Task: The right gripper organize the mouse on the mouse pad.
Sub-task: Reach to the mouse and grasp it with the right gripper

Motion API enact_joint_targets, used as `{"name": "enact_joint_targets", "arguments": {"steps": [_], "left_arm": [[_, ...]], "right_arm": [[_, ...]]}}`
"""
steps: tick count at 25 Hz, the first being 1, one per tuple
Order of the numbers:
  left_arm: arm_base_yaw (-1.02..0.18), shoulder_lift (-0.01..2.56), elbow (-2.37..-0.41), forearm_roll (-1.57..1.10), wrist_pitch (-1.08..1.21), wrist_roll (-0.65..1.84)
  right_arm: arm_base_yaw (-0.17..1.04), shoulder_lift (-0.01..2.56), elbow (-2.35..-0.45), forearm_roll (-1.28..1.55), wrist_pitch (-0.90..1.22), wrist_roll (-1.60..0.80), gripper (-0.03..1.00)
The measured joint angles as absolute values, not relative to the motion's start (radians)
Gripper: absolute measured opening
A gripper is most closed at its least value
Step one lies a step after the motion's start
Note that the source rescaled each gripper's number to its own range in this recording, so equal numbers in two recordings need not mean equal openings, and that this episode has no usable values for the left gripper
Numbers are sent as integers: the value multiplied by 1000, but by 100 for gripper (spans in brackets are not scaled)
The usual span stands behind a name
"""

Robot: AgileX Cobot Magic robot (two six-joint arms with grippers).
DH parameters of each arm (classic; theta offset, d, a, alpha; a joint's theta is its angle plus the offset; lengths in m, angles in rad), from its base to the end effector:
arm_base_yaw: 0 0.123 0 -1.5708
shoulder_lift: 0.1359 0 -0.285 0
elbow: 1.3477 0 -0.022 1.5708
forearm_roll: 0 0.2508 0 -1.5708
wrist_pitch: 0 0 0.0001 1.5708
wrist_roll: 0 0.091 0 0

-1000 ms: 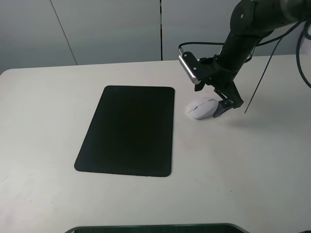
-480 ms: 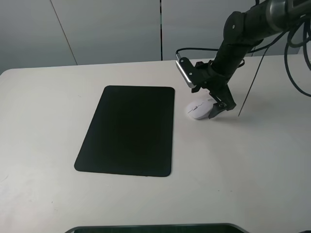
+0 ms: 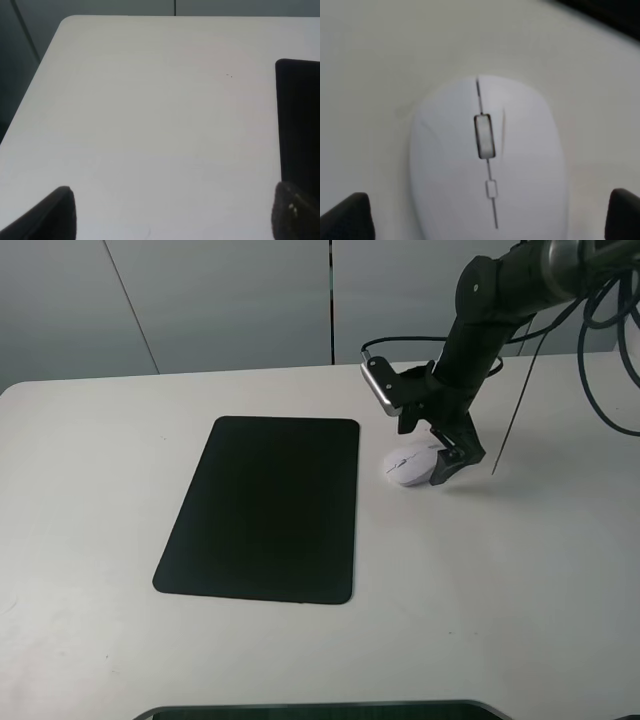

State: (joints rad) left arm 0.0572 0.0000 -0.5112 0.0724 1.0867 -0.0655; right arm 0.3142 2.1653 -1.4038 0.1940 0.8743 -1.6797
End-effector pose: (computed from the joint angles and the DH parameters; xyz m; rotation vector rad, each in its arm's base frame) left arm -0.0077 0.0054 0.2785 -0.1311 2.0537 0.0817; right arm 0.3787 0.1372 0.1059 -2.4353 1.7957 0.1554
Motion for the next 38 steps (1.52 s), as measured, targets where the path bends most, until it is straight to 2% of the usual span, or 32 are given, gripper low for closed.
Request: {"name": "enact_joint_targets", "arguments": {"steps": [24,26,27,28,30,31,38], "left_arm": [[57,0,-511,72,1087,-64],[57,0,-511,72,1087,-61],[57,0,-511,72,1087,-60],[57,0,-511,72,1087,-60],[57,0,-511,72,1087,-55],[57,0,-511,72,1087,-54],[57,0,-511,72,1087,-54]], "right_arm": [[349,2197,-1406,115,889,-1654,98],[349,2199,-1406,115,889,-1654,88],[349,2199,-1406,115,889,-1654,78],[349,2201,-1406,115,889,-1652,62],[353,2206,-1406,115,889,-1652,26],[353,2207,-1406,115,891,-1650,2],[357,2207,-1406,115,894,-1608,0]]}}
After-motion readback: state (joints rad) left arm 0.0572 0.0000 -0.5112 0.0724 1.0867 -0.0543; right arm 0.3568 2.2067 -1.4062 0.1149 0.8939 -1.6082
